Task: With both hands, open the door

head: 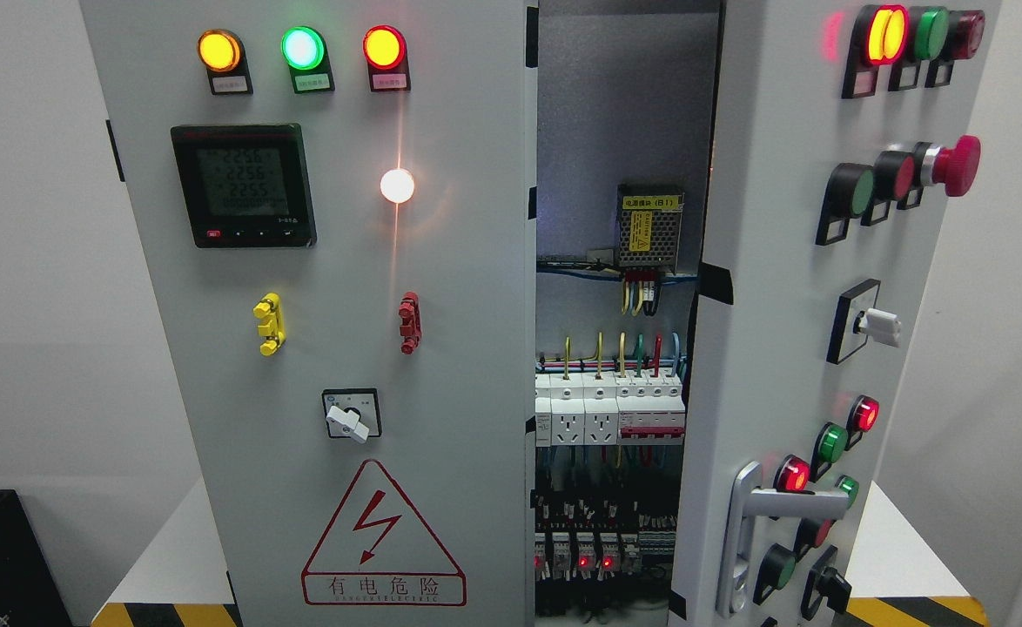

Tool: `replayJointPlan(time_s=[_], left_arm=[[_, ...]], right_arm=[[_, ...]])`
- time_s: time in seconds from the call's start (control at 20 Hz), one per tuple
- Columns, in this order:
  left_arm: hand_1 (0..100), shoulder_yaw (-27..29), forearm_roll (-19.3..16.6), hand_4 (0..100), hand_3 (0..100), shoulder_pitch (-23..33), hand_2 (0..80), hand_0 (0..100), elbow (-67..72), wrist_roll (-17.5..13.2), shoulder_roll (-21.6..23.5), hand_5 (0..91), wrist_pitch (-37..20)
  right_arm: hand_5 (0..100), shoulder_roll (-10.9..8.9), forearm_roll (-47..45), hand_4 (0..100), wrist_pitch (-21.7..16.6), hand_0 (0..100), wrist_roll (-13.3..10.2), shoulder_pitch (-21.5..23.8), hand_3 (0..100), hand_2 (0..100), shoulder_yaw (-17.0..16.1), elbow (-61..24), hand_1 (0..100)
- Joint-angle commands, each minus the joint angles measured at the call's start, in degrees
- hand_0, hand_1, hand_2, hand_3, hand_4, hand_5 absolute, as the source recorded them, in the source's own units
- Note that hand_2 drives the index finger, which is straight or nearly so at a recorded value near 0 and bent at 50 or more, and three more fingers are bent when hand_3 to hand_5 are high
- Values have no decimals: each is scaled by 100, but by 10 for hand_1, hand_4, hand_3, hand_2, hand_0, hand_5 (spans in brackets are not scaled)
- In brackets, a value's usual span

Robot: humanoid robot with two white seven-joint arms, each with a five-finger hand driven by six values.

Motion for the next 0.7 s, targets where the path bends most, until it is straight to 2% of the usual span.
replayJointPlan(time_s=[0.0,0.35,0.65], left_arm=[[0,-1,-14,0,0,1,0,0,6,1,5,0,2],[0,-10,4,0,0,115,0,0,-238,1,58,0,-16],[0,-36,4,0,0,1054,0,0,-2258,1,514,0,-16]], right_arm=[[0,27,-44,0,1,191,-4,1,0,0,-30,-73,0],[0,27,-44,0,1,191,-4,1,0,0,-30,-73,0],[0,27,-44,0,1,191,5,1,0,0,-30,-73,0]])
